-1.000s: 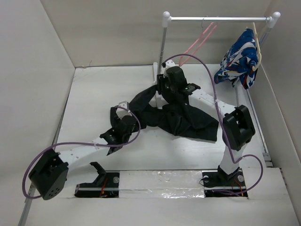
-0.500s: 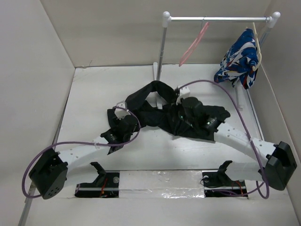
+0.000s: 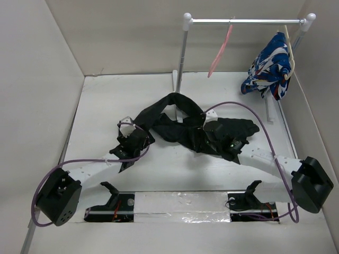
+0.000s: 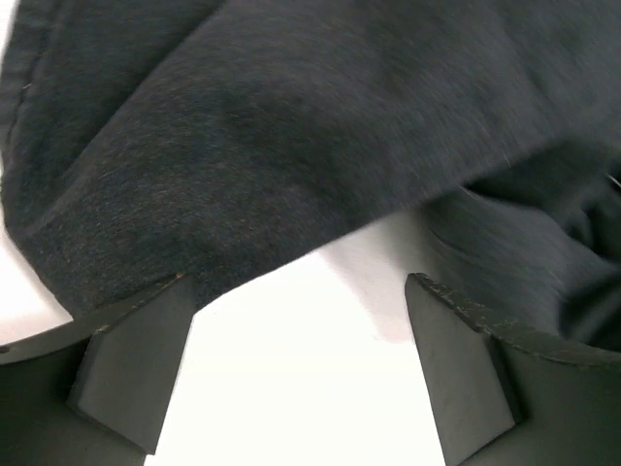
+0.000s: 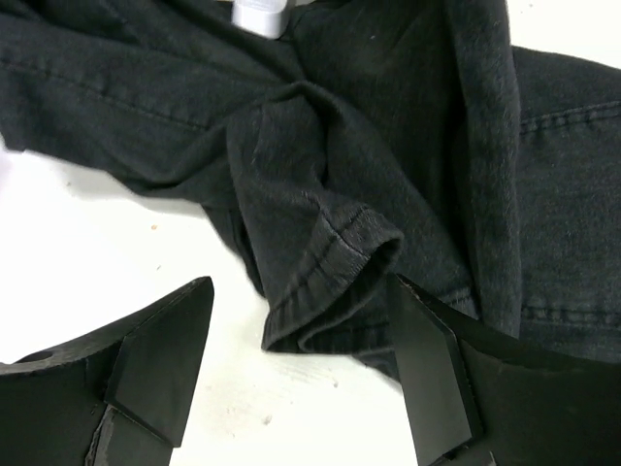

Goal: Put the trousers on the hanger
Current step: Flatten out the trousers at the center of the board.

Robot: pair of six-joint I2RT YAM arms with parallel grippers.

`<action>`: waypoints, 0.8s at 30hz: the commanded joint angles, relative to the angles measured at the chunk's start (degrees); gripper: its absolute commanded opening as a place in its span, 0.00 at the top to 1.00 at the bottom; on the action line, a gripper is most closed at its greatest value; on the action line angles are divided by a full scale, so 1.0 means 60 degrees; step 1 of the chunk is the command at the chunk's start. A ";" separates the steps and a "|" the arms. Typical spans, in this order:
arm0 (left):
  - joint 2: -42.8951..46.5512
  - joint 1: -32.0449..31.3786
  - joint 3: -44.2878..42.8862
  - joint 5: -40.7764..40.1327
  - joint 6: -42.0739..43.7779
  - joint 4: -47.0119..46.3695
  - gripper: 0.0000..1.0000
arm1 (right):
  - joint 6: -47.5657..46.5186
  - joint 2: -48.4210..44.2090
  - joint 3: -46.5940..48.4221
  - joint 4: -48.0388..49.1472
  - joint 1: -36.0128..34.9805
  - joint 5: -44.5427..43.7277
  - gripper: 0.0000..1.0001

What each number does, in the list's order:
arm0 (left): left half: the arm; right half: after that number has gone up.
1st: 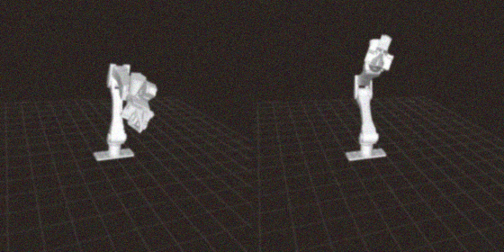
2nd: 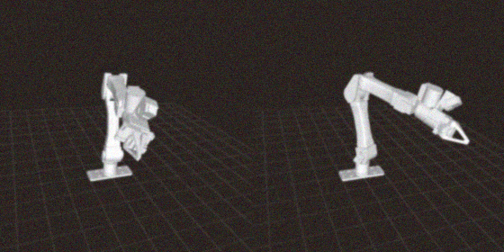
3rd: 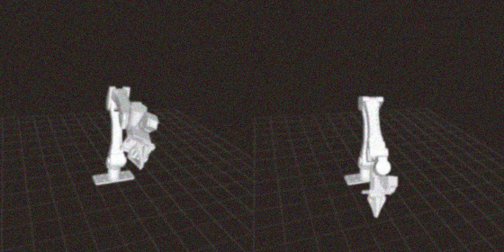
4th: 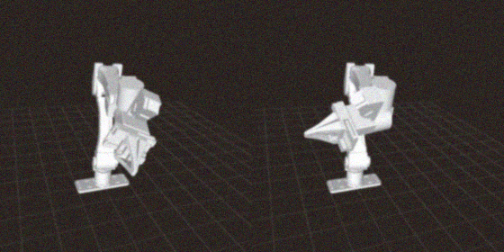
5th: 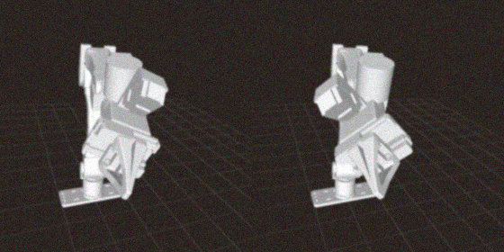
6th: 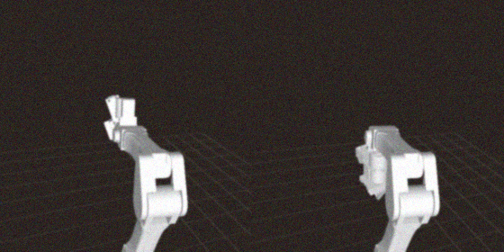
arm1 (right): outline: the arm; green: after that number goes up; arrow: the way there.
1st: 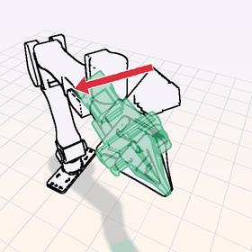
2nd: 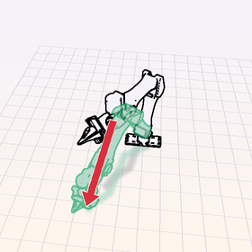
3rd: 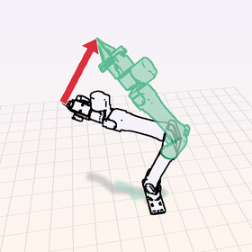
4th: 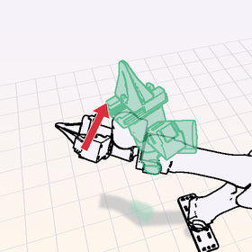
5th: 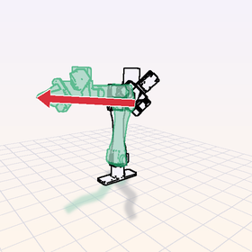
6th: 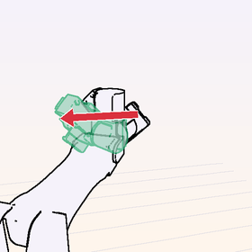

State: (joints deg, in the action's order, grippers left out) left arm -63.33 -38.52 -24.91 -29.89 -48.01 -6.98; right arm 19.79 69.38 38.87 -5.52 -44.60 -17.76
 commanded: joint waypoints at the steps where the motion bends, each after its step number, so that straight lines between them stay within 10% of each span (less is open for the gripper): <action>1: -0.0356 0.0631 0.0094 0.0060 0.0033 -0.0535 0.18 | 0.0202 0.0505 0.0552 0.0627 0.0254 -0.0599 0.22; 4: -0.0766 0.1145 -0.0009 0.0220 0.0339 -0.1134 0.42 | 0.0159 0.1018 0.0684 0.1107 0.0343 -0.0365 0.34; 6: -0.0987 0.1672 -0.0155 0.0352 0.0355 -0.1443 0.67 | 0.0129 0.1208 0.0728 0.1271 0.0169 -0.0336 0.81; 9: -0.1207 0.2332 -0.0711 0.0513 0.0355 -0.1545 1.00 | -0.0016 0.1064 0.0626 0.1563 -0.0606 -0.0147 1.00; 20: -0.2408 0.4384 -0.3875 0.2384 0.0487 -0.1574 1.00 | 0.0231 0.3279 0.3532 0.1477 -0.6451 0.2268 1.00; 23: -0.2394 0.4384 -0.4592 0.2403 0.0691 -0.0935 0.99 | 0.0144 0.4604 0.4782 0.1170 -0.7010 0.2784 0.79; 24: -0.2336 0.4384 -0.4681 0.2432 0.0764 -0.0757 0.92 | 0.0129 0.4956 0.5264 0.0937 -0.7097 0.2552 0.56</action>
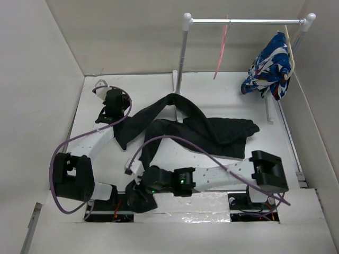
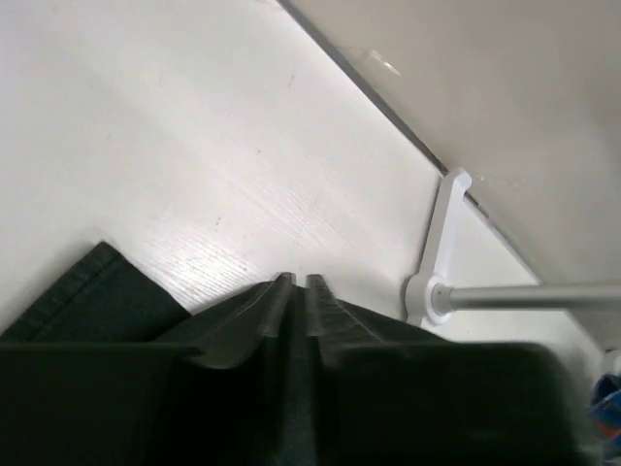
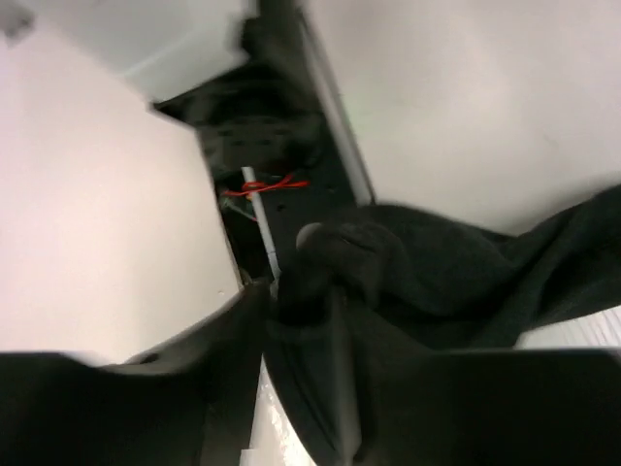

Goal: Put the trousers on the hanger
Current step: Flatten out the trousers at the center of the board.

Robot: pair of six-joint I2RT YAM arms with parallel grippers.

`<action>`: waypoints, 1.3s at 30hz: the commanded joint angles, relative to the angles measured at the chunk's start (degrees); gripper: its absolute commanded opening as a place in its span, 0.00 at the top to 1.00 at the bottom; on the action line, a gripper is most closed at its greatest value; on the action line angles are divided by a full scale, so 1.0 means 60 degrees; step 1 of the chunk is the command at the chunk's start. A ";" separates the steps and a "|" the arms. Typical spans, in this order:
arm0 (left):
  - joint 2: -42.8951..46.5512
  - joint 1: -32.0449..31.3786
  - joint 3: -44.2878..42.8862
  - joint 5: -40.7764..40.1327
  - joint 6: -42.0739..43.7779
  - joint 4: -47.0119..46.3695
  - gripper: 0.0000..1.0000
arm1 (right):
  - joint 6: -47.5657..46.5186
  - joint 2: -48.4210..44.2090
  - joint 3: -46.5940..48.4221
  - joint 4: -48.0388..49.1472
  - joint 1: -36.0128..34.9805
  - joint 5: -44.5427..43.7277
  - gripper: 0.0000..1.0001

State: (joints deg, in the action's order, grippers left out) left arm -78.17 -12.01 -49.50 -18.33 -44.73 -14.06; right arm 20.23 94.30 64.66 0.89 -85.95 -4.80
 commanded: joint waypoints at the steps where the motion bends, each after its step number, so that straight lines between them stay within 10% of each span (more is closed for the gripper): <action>1: 0.0384 -0.0034 -0.0555 0.0520 0.0277 0.0657 0.77 | 0.0042 0.0821 0.1043 -0.0394 -0.0206 0.0215 0.28; 4: 0.1349 -0.0341 0.0261 0.0506 0.0452 0.0441 0.49 | 0.0056 -0.0154 0.0446 -0.0076 0.0101 0.0024 0.07; 8: 0.2217 -0.0824 0.1508 0.0825 0.0629 0.0397 0.40 | 0.0100 -0.2017 -0.0974 0.0321 0.0891 -0.0561 0.06; 11: 0.2481 -0.1088 0.2520 0.0902 0.0673 0.0279 0.31 | 0.0305 -0.3362 -0.2278 0.0146 0.2047 -0.1206 0.36; 12: 0.2482 -0.1089 0.2681 0.0843 0.0687 0.0293 0.28 | 0.0378 -0.3716 -0.2586 -0.0072 0.2427 -0.1352 0.76; 13: 0.2409 -0.1089 0.2973 0.0756 0.0687 0.0264 0.22 | 0.0611 -0.4082 -0.2879 -0.0118 0.3185 -0.1789 0.92; 17: 0.2058 -0.1089 0.3342 0.0623 0.0424 -0.0174 0.18 | 0.1256 -0.6030 -0.4649 -0.0951 0.5561 -0.2962 1.00; 20: 0.2056 -0.1089 0.3502 0.0375 0.0234 -0.0247 0.18 | 0.1580 -0.7466 -0.5443 -0.1217 0.7766 -0.3245 0.85; 24: 0.2627 -0.1089 0.4103 0.0520 0.0087 -0.0556 0.18 | 0.1638 -0.8801 -0.6556 -0.1172 1.0190 -0.2688 0.30; 26: 0.2876 -0.1089 0.4322 0.0477 0.0014 -0.0440 0.18 | 0.1755 -0.8979 -0.6763 -0.1202 1.1084 -0.2789 0.22; 39: 0.3215 -0.0841 0.5642 0.0475 -0.1202 -0.0717 0.08 | 0.1667 -0.5878 -0.6955 0.1330 1.6844 0.1354 0.19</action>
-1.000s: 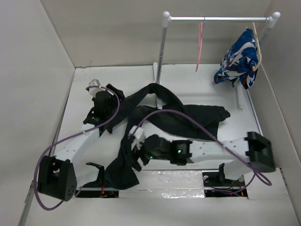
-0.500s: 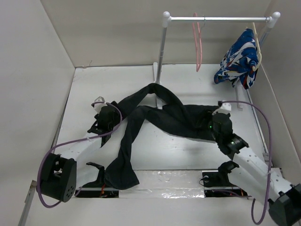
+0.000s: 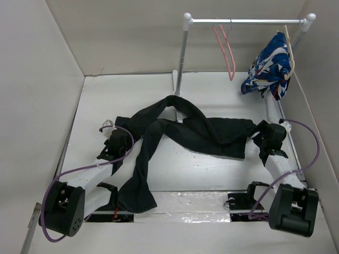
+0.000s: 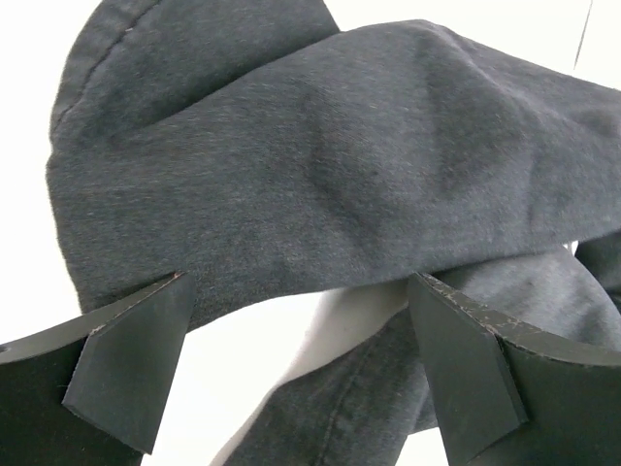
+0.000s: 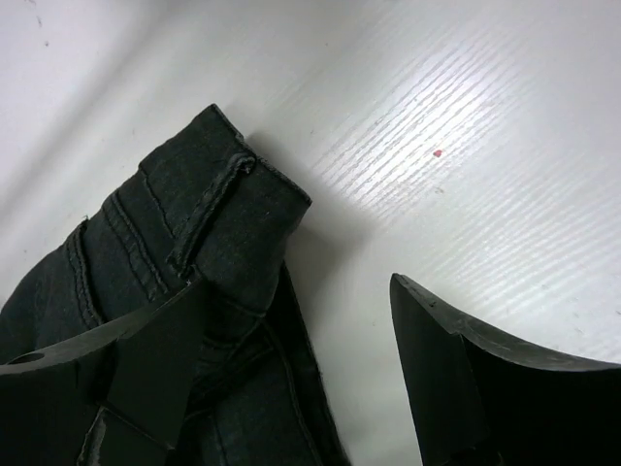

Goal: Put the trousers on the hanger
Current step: Flatten out the trousers at the center of the board.

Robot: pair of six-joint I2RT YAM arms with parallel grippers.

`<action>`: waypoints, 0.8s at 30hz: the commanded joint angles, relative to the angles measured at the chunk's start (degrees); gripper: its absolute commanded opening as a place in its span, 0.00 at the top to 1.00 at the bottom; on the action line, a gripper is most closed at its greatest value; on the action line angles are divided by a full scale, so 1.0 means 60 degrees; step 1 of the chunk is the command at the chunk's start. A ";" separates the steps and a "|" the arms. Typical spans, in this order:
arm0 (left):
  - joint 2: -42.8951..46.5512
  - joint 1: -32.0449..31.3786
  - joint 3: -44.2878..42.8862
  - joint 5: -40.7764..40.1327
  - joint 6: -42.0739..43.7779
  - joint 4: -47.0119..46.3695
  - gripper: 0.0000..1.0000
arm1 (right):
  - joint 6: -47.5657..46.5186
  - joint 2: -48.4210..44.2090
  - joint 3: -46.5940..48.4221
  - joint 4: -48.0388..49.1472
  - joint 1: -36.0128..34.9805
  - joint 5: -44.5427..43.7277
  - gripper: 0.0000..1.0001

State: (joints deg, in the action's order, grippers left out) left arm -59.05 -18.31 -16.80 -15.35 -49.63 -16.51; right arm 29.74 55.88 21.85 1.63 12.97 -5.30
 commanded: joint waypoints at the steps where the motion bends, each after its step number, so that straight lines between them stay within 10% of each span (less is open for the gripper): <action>1: -0.0118 0.0340 0.0221 0.0126 -0.0459 -0.0338 0.08 | 0.0141 0.0763 0.0240 0.1310 0.0358 0.1687 0.19; 5: -0.0047 0.0429 0.0367 0.0099 -0.0737 -0.0499 0.12 | 0.0244 0.1672 0.0431 0.2100 0.0767 0.2142 0.32; 10: 0.0042 0.0429 0.0236 -0.0034 -0.0796 -0.0748 0.26 | 0.0493 0.1735 0.0286 0.2995 0.0973 0.3240 0.99; 19: -0.1349 0.1131 -0.0438 -0.0475 -0.0534 -0.1861 1.00 | -0.0604 -0.2848 0.0299 -0.0736 0.0885 0.2393 1.00; 24: -0.1308 0.1278 -0.1082 -0.0137 -0.0503 -0.0912 1.00 | -0.1073 -0.4872 0.1219 -0.2904 0.0885 0.2378 1.00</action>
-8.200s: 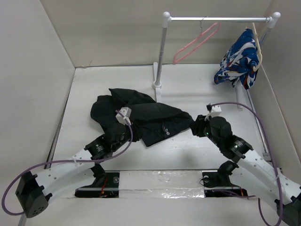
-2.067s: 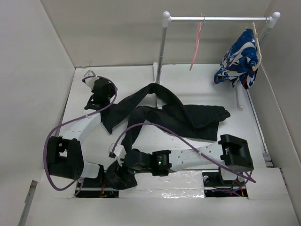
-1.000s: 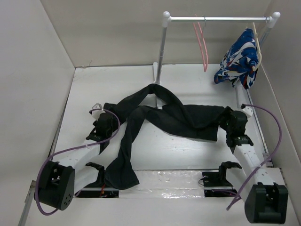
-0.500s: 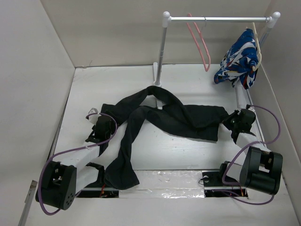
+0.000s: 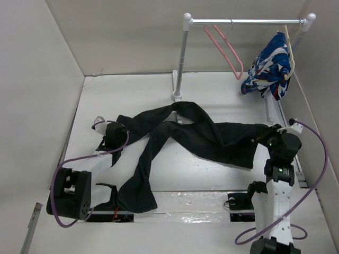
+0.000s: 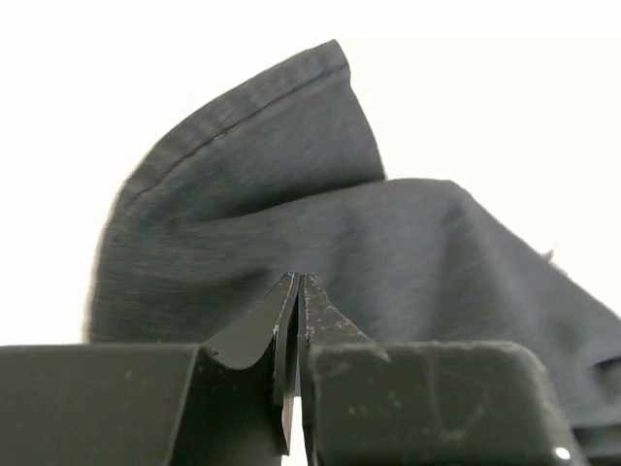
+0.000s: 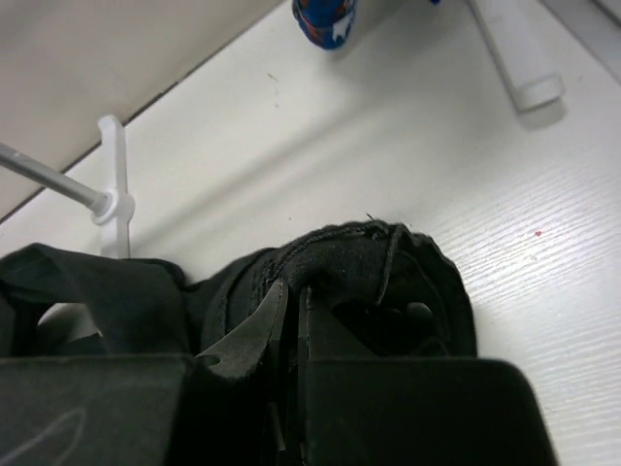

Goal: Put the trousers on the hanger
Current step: Flatten out the trousers at the center of the board.

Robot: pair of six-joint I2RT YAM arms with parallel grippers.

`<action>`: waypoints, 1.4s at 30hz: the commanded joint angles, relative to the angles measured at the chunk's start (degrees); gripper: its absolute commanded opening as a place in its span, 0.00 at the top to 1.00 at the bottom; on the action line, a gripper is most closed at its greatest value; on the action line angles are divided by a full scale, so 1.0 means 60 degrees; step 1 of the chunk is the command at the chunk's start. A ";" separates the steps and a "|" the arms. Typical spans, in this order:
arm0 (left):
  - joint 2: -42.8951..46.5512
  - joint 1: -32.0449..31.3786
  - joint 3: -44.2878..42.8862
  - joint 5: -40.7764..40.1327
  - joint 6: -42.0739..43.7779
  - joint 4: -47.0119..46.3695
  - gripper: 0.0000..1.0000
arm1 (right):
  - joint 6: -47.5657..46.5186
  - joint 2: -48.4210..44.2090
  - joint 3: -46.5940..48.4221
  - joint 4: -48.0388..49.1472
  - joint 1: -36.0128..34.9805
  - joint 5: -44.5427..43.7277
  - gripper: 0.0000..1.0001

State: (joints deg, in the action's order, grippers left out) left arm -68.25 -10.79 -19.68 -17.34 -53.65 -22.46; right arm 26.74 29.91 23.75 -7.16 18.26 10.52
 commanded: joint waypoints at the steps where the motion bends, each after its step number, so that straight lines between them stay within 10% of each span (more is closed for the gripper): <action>1: 0.0633 0.0025 -0.0514 0.0326 0.0109 0.0211 1.00 | -0.0662 -0.0692 0.1021 -0.1545 0.0003 -0.0361 1.00; 4: 0.2079 0.0025 0.0144 0.0387 -0.0096 0.1001 0.76 | -0.0692 -0.0314 0.1125 -0.1327 0.0003 -0.0174 1.00; 6: 0.2976 0.0025 0.0701 0.0210 -0.0243 0.1792 0.42 | -0.0707 0.0403 0.1169 -0.1253 0.0003 0.0120 1.00; 10: 0.5231 0.0025 0.0951 -0.0010 -0.0638 0.3564 0.30 | -0.0605 0.0903 0.1125 -0.0640 0.0003 0.0282 1.00; 16: 0.4949 0.0025 0.0732 -0.0025 -0.1298 0.5442 0.34 | -0.0414 0.0874 0.1038 -0.0009 0.0003 0.0516 1.00; 28: 0.0976 0.0113 0.0043 -0.0449 -0.2119 0.3233 0.49 | -0.0619 0.1255 0.0803 0.0373 0.0003 0.1205 1.00; 31: 0.0843 0.0200 0.0000 -0.0669 -0.1710 0.2485 0.84 | -0.0692 0.1270 0.0803 0.0343 0.0003 0.1293 1.00; 32: 0.0828 0.0201 -0.0349 -0.0640 -0.1476 0.2527 1.00 | -0.0721 0.1270 0.0861 0.0329 0.0003 0.1322 1.00; 42: 0.4648 0.0288 -0.4671 -0.2279 0.0430 0.5338 1.00 | -0.1263 0.0012 0.2587 -0.1851 0.0003 0.1454 1.00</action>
State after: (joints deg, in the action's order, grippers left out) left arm -47.55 -9.98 -41.19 -25.04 -56.53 7.05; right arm 21.08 33.43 32.38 -16.19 18.31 18.11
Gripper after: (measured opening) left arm 0.010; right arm 0.047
